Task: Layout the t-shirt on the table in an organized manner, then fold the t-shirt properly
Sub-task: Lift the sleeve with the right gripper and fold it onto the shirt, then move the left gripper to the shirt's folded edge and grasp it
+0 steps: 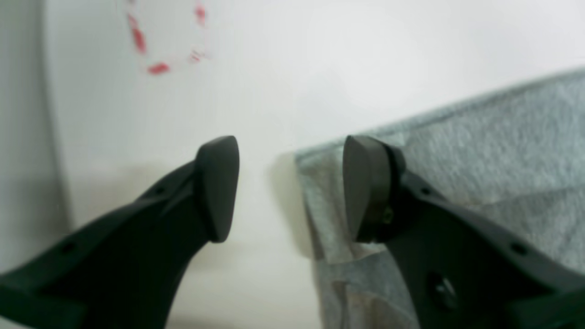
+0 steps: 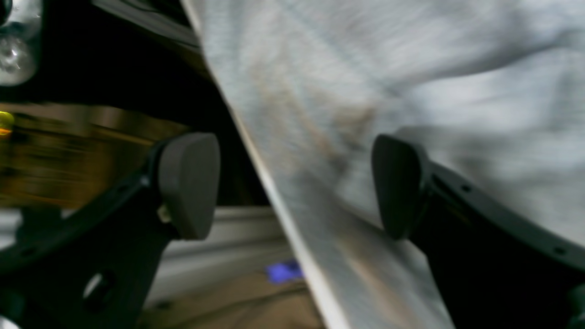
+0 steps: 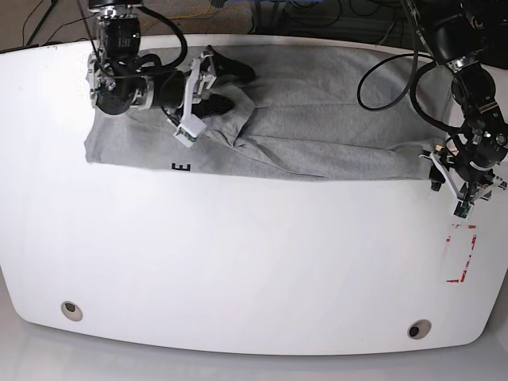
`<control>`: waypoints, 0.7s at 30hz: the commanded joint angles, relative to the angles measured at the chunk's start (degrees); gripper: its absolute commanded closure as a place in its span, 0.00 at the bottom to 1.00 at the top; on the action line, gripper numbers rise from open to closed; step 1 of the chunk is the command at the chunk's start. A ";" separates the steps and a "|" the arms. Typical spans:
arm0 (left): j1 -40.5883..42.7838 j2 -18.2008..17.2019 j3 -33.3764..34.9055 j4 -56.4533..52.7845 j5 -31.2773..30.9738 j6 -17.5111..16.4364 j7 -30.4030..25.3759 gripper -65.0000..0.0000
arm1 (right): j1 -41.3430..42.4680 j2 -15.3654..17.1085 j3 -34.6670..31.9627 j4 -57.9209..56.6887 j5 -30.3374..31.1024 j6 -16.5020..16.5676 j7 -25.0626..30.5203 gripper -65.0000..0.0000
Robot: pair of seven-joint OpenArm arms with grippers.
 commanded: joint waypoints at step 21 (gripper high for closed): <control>-7.53 -0.22 -12.29 -11.19 -10.46 -0.73 9.33 0.48 | 1.94 2.55 12.87 2.61 -4.77 0.12 1.13 0.24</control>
